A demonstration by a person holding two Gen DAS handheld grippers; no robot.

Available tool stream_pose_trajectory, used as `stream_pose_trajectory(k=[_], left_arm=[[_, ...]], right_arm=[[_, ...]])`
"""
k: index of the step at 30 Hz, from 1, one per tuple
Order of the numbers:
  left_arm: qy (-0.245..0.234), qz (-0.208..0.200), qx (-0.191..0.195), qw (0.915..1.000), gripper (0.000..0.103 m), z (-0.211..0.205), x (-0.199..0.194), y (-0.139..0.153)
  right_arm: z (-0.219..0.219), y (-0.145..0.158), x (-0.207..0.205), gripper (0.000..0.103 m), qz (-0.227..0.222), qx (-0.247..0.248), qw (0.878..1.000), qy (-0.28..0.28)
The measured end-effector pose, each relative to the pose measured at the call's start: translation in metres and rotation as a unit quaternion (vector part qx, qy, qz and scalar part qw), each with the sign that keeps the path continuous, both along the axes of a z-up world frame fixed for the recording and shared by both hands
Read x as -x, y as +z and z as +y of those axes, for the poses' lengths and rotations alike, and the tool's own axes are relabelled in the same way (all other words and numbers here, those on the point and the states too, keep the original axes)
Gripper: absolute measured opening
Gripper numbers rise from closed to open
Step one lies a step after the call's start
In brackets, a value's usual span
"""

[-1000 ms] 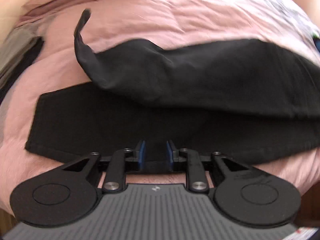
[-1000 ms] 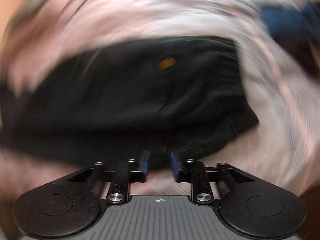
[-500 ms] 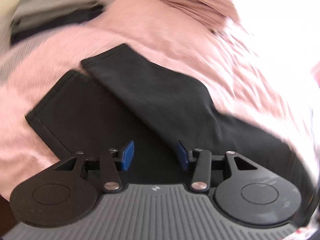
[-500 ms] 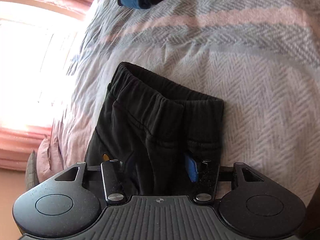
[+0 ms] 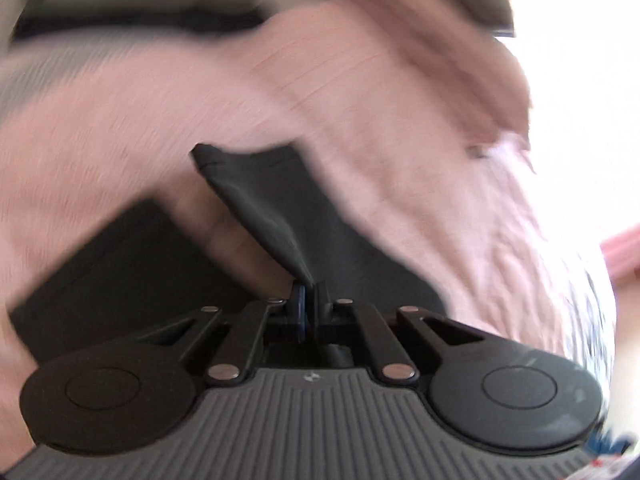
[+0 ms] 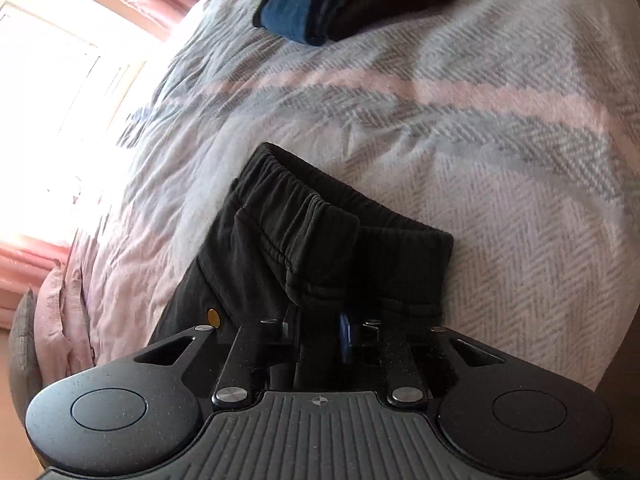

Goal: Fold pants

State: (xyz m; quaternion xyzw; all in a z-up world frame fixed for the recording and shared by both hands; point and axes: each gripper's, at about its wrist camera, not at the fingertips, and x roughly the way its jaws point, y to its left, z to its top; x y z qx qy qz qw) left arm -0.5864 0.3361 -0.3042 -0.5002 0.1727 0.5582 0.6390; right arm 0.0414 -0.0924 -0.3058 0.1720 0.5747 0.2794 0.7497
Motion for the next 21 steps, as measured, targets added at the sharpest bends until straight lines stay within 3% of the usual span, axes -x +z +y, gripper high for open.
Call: stream_pose_trajectory(k=[3, 6, 8, 11, 13, 15, 17, 21], left_arm=[[-0.049, -0.001, -0.093, 0.9945, 0.001, -0.019, -0.002, 0.051], [-0.063, 0.019, -0.141, 0.9879, 0.003, -0.061, 0.015, 0.078], [-0.048, 0.039, -0.117, 0.9912, 0.003, -0.09, 0.031, 0.063], [-0.012, 0.055, -0.025, 0.9981, 0.003, -0.116, 0.049, 0.003], [0.032, 0.038, 0.024, 0.9985, 0.006, -0.122, 0.061, -0.033], [0.075, -0.006, 0.028, 0.9967, 0.006, -0.126, 0.073, -0.047], [0.097, -0.018, 0.027, 0.9947, 0.005, -0.126, 0.077, -0.048], [0.052, 0.033, 0.013, 0.998, 0.002, -0.12, 0.07, -0.034]], right_arm=[[-0.01, 0.03, 0.002, 0.012, -0.027, -0.038, 0.999, 0.003], [-0.034, 0.044, 0.009, 0.011, -0.036, -0.057, 0.998, -0.004], [-0.048, 0.035, 0.015, 0.011, -0.028, -0.04, 0.999, 0.005], [-0.053, -0.004, 0.02, 0.012, -0.001, 0.02, 1.0, 0.023], [-0.054, -0.024, 0.018, 0.012, 0.014, 0.027, 0.999, 0.016], [-0.052, -0.028, 0.015, 0.012, 0.017, 0.012, 1.0, 0.007], [-0.046, -0.023, 0.011, 0.012, 0.011, 0.011, 1.0, 0.015], [-0.041, 0.004, 0.008, 0.012, -0.025, -0.021, 0.998, 0.045]])
